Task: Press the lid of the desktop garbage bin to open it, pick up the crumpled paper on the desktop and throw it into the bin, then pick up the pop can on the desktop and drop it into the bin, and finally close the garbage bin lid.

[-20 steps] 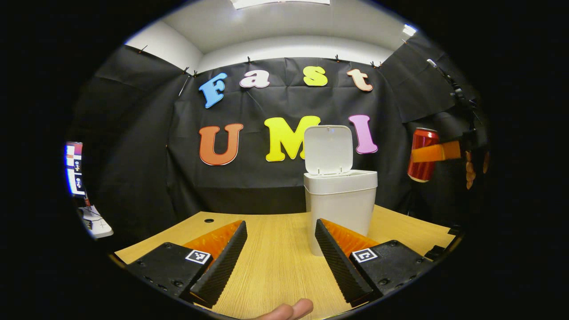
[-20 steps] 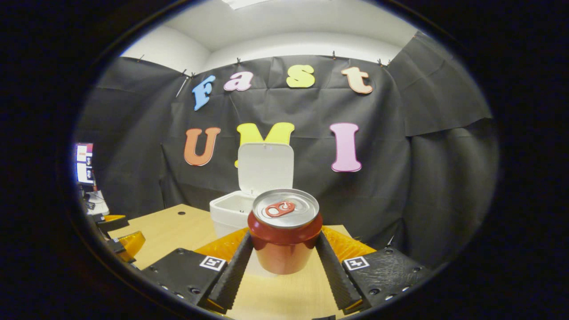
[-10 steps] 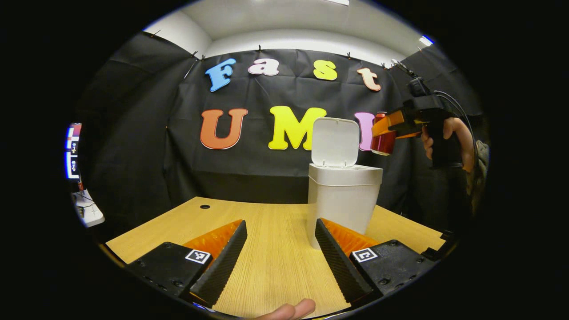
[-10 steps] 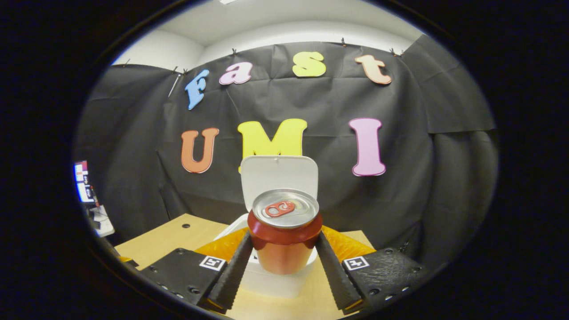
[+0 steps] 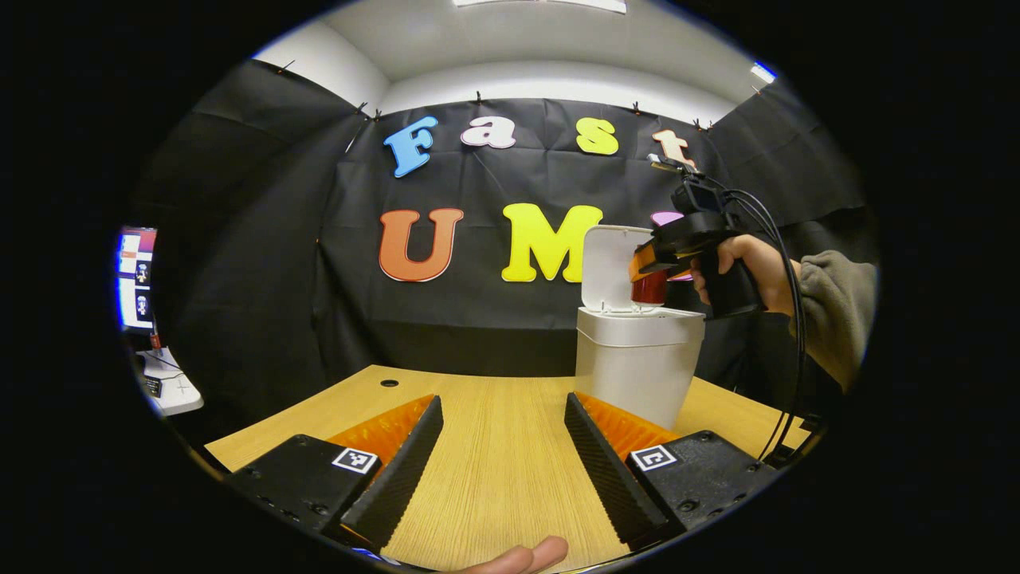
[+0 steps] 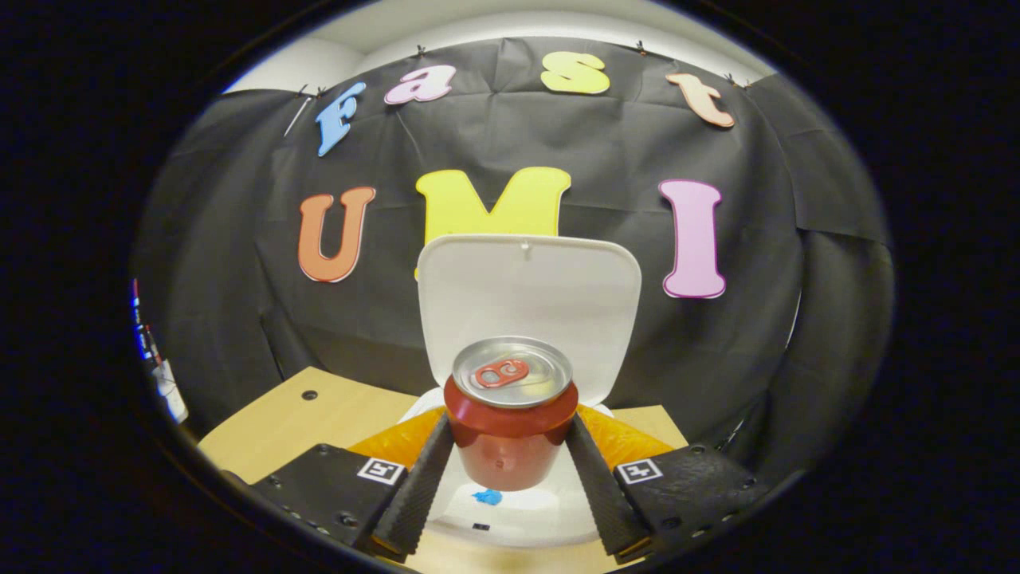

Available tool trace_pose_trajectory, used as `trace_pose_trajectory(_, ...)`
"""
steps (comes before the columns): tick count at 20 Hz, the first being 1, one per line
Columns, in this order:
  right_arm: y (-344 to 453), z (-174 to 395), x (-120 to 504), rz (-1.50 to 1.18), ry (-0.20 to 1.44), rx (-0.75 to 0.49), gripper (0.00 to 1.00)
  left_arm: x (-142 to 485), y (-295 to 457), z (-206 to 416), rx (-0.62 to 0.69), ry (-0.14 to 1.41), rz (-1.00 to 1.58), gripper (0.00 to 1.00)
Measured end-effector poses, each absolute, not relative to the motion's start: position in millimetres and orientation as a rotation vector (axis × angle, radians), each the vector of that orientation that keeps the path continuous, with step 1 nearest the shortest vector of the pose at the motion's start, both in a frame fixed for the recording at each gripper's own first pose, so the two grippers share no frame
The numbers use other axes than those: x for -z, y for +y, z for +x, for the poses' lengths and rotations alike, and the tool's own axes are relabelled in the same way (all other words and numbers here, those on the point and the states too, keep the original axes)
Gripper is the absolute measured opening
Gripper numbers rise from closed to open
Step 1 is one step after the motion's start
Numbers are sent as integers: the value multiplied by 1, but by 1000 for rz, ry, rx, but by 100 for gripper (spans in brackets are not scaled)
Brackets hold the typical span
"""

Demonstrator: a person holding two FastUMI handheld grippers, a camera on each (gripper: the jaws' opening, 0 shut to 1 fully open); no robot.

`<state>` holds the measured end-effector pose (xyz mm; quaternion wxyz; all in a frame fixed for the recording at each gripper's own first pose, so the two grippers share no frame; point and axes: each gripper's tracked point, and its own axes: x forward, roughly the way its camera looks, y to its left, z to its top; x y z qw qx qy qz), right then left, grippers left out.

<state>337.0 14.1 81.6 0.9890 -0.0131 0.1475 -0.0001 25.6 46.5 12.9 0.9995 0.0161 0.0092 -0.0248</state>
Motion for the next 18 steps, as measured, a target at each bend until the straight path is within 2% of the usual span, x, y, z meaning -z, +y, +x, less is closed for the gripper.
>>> trace_pose_trajectory(5,8,347,-56,-11,355,31,81,-15,46,24,65,16,44,99)
trace_pose_trajectory(16,42,340,-72,-57,306,-8,82,-20,61,23,31,7,22,99)
trace_pose_trajectory(18,46,339,-80,-80,279,-10,93,-20,63,24,28,6,21,99)
